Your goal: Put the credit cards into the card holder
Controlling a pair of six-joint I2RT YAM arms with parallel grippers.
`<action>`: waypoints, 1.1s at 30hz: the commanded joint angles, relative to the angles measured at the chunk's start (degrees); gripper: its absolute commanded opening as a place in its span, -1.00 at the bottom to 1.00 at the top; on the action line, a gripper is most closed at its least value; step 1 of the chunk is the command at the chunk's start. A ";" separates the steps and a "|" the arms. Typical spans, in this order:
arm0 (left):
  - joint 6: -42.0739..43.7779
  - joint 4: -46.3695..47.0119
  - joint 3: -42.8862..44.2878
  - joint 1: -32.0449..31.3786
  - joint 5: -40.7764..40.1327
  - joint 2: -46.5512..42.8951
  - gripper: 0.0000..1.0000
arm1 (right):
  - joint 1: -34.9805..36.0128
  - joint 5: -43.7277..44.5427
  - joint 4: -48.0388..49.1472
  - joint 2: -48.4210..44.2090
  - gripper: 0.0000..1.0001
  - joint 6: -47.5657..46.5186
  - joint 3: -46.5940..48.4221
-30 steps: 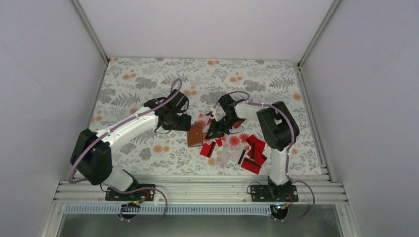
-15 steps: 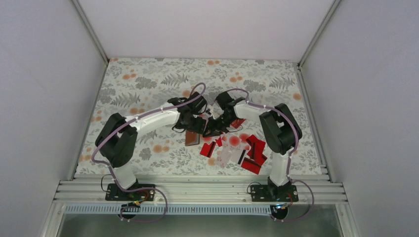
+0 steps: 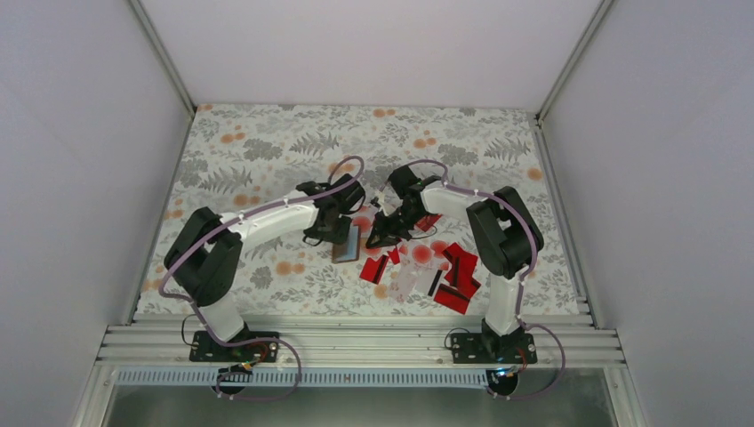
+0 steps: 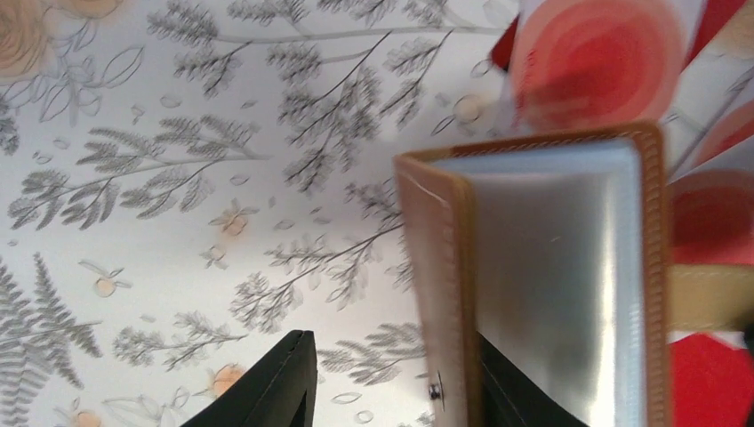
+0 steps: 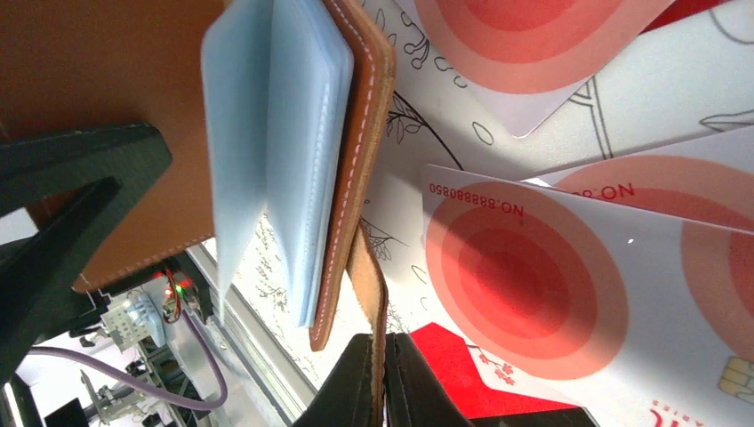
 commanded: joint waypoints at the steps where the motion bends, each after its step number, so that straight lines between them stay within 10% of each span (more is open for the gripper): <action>1: -1.80 -0.51 -3.80 1.08 -2.60 -4.46 -0.25 | 0.58 1.37 -1.06 -0.08 -0.92 -1.66 0.33; 11: -1.88 3.74 -9.90 3.79 0.39 -8.17 -0.95 | 0.56 1.89 -0.81 1.72 -0.92 -1.96 1.25; 21: -2.74 2.74 -7.30 4.07 3.07 -9.66 -0.95 | 0.36 2.52 -6.49 -1.70 -0.29 -3.23 6.48; 33: -3.20 2.74 -6.76 4.05 5.30 -9.92 -0.95 | 0.31 -0.68 -9.64 -9.39 -0.12 -0.82 8.80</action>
